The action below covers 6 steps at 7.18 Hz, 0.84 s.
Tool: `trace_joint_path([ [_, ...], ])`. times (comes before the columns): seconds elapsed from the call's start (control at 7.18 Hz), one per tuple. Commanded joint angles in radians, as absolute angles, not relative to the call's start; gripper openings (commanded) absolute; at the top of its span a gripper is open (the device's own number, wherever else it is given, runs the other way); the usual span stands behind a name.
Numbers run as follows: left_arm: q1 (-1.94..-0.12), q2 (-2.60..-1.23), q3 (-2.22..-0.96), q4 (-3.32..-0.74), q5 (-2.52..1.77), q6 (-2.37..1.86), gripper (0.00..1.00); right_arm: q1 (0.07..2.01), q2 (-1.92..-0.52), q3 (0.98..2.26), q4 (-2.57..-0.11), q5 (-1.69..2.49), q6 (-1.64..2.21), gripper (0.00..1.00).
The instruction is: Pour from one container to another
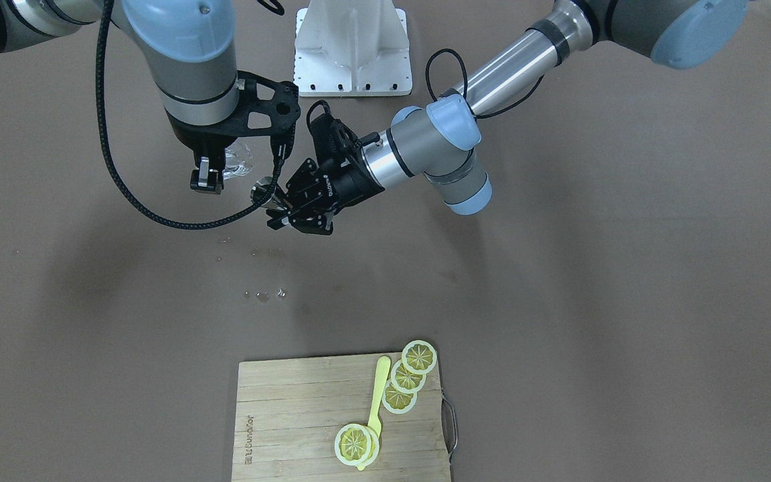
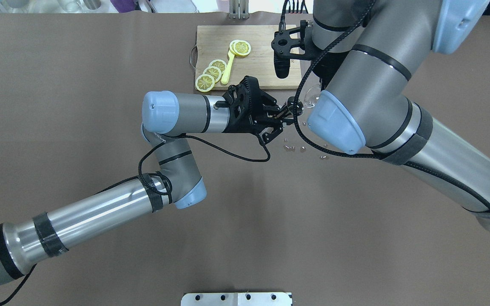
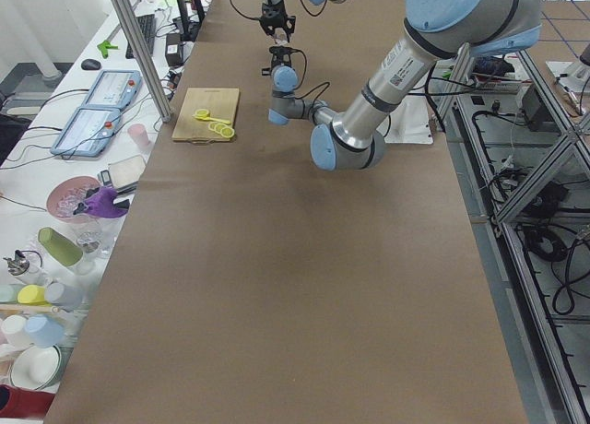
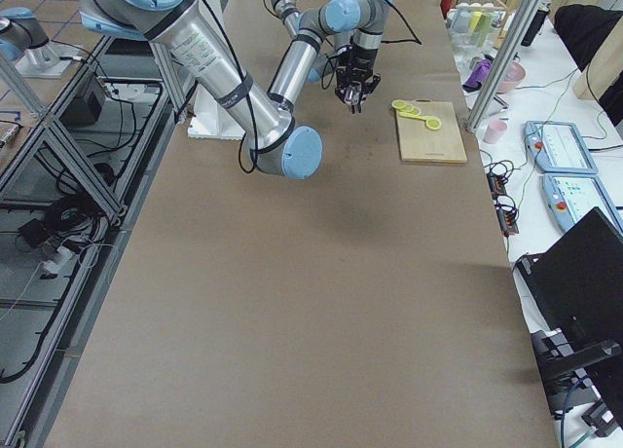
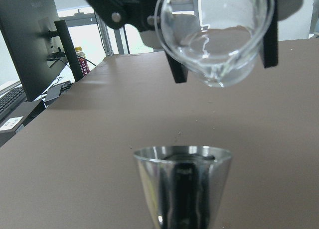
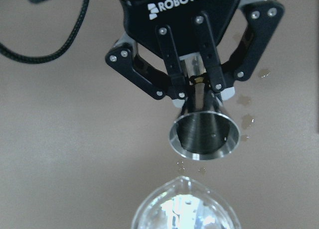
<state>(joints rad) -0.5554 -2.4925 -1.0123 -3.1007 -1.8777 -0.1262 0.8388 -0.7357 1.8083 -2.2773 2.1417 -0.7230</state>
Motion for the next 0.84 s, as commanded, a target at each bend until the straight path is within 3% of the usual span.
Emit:
trace_joint_path([
  [0.0, -0.56, -2.488, -1.012, -3.108, -1.876, -0.13, 0.0, 0.915, -0.817, 1.838, -2.177, 2.251, -0.721, 0.0],
  [0.7, -0.583, -2.432, -1.052, -3.111, -1.644, -0.209, 0.0, 1.101, -1.159, 1.942, -1.817, 2.465, -0.706, 0.0],
])
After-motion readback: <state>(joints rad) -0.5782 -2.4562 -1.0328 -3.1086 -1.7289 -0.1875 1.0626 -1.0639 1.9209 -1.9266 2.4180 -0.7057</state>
